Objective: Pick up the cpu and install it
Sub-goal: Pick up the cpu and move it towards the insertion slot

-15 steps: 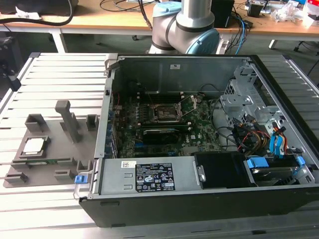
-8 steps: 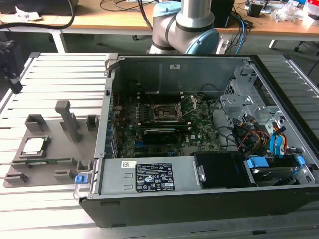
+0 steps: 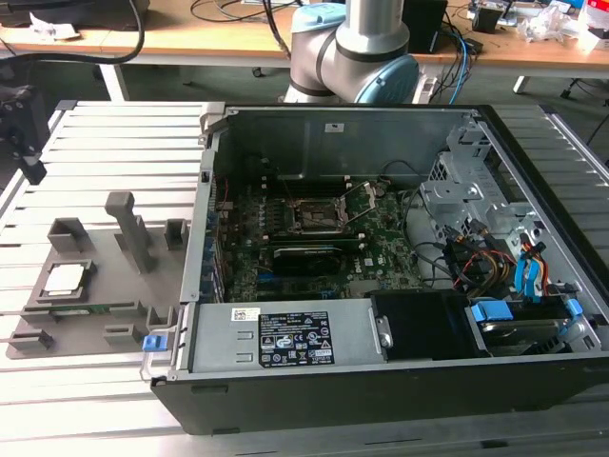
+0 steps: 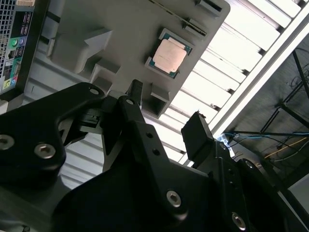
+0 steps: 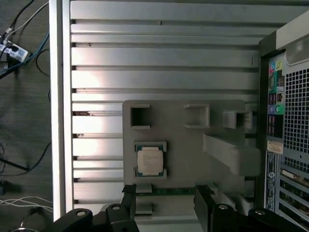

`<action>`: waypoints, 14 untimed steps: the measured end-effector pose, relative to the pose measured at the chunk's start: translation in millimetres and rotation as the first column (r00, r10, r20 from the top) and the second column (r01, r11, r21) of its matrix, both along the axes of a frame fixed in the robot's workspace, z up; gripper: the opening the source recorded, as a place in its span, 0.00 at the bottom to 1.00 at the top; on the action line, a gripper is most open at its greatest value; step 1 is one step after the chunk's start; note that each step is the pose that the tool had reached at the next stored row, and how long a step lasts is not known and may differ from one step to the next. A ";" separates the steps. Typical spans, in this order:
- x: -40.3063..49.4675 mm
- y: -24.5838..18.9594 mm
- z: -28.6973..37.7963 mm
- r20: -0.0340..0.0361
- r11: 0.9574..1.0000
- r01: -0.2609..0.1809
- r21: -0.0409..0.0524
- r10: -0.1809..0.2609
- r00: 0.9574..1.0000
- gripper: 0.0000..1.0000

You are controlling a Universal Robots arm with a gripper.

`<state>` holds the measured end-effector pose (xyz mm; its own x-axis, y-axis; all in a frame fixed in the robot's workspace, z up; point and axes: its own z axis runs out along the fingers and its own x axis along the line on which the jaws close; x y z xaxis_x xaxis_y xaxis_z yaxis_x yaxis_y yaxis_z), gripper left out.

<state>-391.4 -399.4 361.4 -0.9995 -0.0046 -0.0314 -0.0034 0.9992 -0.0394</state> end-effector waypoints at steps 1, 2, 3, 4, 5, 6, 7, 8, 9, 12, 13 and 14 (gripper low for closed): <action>0.0 0.0 -1.5 0.000 1.000 0.000 0.000 0.000 1.000 0.60; 0.0 0.0 -2.9 0.000 1.000 0.000 0.000 0.000 1.000 0.60; 0.0 0.0 -4.6 0.000 1.000 0.000 0.000 0.000 1.000 0.60; 0.0 0.0 -5.9 0.000 1.000 0.000 0.000 0.000 1.000 0.60; 0.0 0.0 -7.3 0.000 1.000 0.000 0.000 0.000 1.000 0.60; -0.1 0.0 -8.6 0.000 1.000 0.000 0.000 0.000 1.000 0.60; -0.1 0.0 -10.2 0.000 1.000 0.000 0.000 0.000 1.000 0.60; -0.1 0.0 -11.4 0.000 1.000 0.000 0.000 0.000 1.000 0.60; -0.1 0.0 -13.1 0.000 1.000 0.000 0.000 0.000 1.000 0.60; -0.1 0.0 -16.0 0.000 1.000 0.000 0.000 0.000 1.000 0.60; -0.1 0.0 -17.4 0.000 1.000 0.000 0.000 0.000 1.000 0.60; -0.1 0.0 -18.5 0.000 1.000 0.000 0.000 0.000 1.000 0.60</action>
<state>-391.5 -399.4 342.9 -0.9995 -0.0047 -0.0314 -0.0034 0.9992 -0.0395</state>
